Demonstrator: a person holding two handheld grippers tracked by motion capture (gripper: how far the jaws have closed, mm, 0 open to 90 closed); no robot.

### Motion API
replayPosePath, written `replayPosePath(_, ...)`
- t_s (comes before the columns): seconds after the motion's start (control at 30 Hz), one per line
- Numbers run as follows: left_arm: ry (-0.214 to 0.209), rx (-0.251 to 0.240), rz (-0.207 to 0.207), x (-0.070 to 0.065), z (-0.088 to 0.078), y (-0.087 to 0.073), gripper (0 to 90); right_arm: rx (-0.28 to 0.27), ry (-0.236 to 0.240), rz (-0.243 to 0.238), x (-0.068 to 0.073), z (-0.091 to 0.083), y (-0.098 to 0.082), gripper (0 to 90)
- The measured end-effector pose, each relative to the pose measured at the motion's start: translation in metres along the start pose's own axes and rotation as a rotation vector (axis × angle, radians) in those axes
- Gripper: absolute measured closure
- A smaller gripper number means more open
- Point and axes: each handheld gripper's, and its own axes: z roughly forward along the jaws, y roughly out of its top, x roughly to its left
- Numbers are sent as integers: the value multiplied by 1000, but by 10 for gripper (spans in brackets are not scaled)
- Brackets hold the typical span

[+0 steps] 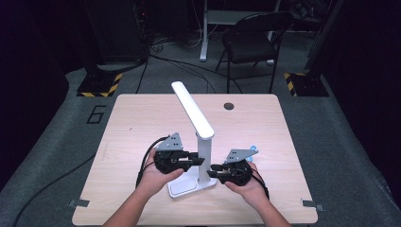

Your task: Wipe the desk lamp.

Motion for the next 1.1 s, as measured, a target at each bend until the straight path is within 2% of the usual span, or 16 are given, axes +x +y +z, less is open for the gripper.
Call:
replayPosePath(0.1,15,-6,6,-1,4,1,762,-7,-20,1,0,-1,-1,623)
replayPosePath(0.27,24,-16,-10,-1,10,3,763,-15,-59,-11,4,-1,0,490)
replayPosePath(0.33,35,-18,-17,-2,14,5,763,-25,-75,-9,6,0,1,463)
replayPosePath(0.53,36,-12,-22,-5,26,12,751,-56,-100,25,4,2,6,454)
replayPosePath(0.67,35,-16,-29,-5,26,12,747,-61,-127,49,3,1,7,461)
replayPosePath(0.7,30,-20,-30,-5,26,11,746,-64,-121,56,2,1,7,462)
replayPosePath(0.83,24,-27,-35,-4,25,11,725,-56,-118,44,4,1,7,503)
replayPosePath(1.1,29,-26,-51,1,15,2,637,-46,-133,19,6,1,9,517)
